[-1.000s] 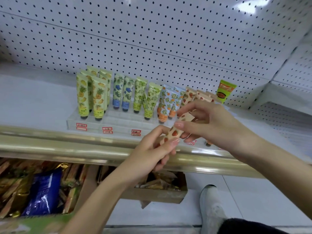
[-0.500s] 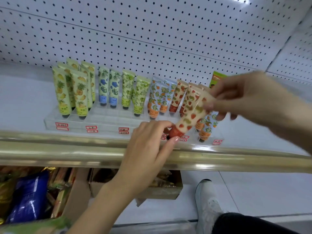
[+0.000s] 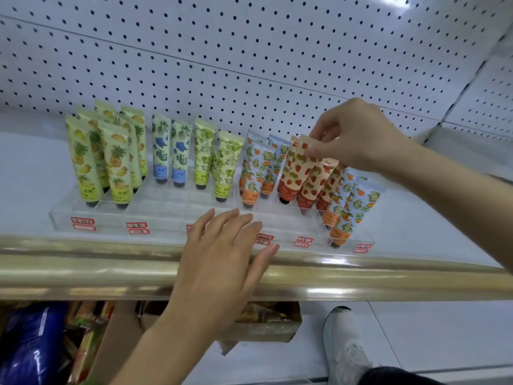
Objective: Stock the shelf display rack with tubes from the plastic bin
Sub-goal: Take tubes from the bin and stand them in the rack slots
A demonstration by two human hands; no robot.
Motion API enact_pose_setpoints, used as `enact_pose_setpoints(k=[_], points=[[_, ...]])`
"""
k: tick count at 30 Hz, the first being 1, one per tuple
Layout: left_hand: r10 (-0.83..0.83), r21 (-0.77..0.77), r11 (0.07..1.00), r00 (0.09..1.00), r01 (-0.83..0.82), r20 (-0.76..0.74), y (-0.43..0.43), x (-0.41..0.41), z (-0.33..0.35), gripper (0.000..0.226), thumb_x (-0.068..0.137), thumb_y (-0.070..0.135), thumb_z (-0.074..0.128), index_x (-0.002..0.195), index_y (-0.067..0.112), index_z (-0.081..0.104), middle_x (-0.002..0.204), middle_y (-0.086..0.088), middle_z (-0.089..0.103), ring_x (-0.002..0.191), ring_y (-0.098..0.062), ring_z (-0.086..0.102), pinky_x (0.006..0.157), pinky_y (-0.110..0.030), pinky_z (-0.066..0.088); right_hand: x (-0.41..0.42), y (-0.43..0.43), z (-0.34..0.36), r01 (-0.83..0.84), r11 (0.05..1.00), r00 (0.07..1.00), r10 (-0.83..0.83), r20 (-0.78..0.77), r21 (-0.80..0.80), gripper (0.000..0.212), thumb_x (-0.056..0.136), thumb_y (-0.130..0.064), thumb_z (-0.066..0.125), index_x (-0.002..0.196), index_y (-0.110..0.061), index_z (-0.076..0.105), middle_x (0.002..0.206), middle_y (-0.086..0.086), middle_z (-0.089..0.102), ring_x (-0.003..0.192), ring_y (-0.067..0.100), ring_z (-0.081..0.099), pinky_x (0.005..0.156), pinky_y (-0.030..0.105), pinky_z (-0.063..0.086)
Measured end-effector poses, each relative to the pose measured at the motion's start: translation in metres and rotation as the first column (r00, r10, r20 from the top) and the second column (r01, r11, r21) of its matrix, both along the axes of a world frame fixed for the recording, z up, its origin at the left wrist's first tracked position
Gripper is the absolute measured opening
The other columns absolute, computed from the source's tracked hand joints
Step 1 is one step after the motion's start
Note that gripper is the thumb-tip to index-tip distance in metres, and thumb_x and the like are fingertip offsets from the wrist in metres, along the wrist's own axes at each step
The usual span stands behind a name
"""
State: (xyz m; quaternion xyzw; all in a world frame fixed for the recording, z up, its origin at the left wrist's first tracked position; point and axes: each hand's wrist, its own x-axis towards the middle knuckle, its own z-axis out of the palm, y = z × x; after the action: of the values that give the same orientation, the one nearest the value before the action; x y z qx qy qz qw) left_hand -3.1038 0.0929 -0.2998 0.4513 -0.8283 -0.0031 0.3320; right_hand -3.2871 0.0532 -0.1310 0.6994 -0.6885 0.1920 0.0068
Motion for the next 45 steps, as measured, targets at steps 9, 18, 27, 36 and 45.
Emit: enact_pose_setpoints(k=[9,18,27,36,45], points=[[0.013,-0.058,0.998,1.000,-0.012,0.008,-0.003,-0.003,-0.002,0.049,0.095,0.045,0.036,0.107,0.014,0.072,0.109,-0.002,0.071,0.112,-0.025,0.061,0.099,-0.041,0.034,-0.001,-0.012,-0.010,0.071,0.996,0.997,-0.070,-0.019,0.053,0.013,0.079,-0.024,0.075,0.085,-0.013,0.069,0.079,0.002,0.069,0.065,0.018,0.068,0.064,0.033,0.057],[0.025,-0.106,0.994,1.000,-0.023,0.013,-0.005,-0.002,-0.004,0.048,0.094,0.044,0.038,0.106,0.014,0.072,0.108,-0.002,0.071,0.111,-0.026,0.061,0.096,-0.041,0.035,0.000,-0.013,-0.015,0.070,0.994,0.998,-0.070,-0.004,0.081,0.017,0.079,-0.024,0.074,0.091,-0.014,0.069,0.084,0.003,0.071,0.056,0.017,0.065,0.060,0.031,0.055],[0.022,-0.113,0.993,1.000,-0.020,0.022,-0.005,-0.002,-0.004,0.047,0.094,0.044,0.037,0.105,0.015,0.072,0.108,-0.001,0.071,0.111,-0.025,0.061,0.094,-0.039,0.036,-0.007,-0.016,-0.017,0.070,0.997,0.997,-0.070,0.020,0.035,0.022,0.076,-0.024,0.078,0.095,-0.019,0.068,0.085,-0.004,0.068,0.057,0.005,0.057,0.054,0.026,0.049],[0.025,-0.107,0.994,0.998,-0.020,0.051,-0.005,-0.001,-0.003,0.047,0.094,0.043,0.037,0.109,0.013,0.071,0.112,-0.002,0.070,0.112,-0.025,0.060,0.094,-0.039,0.035,-0.008,-0.011,-0.013,-0.030,0.999,0.998,0.032,0.046,-0.040,0.019,0.079,-0.022,0.075,0.096,-0.020,0.067,0.091,-0.003,0.069,0.052,0.009,0.060,0.052,0.020,0.047],[0.031,-0.103,0.995,0.978,-0.010,0.205,0.039,0.026,0.005,0.055,0.097,0.046,0.032,0.135,0.013,0.053,0.140,-0.007,0.054,0.132,-0.024,0.047,0.112,-0.041,0.023,-0.002,0.056,-0.020,-0.423,0.903,0.686,0.373,-0.625,0.075,0.054,0.087,-0.040,0.063,0.135,-0.017,0.052,0.140,0.007,0.049,0.127,0.031,0.043,0.100,0.042,0.034]])
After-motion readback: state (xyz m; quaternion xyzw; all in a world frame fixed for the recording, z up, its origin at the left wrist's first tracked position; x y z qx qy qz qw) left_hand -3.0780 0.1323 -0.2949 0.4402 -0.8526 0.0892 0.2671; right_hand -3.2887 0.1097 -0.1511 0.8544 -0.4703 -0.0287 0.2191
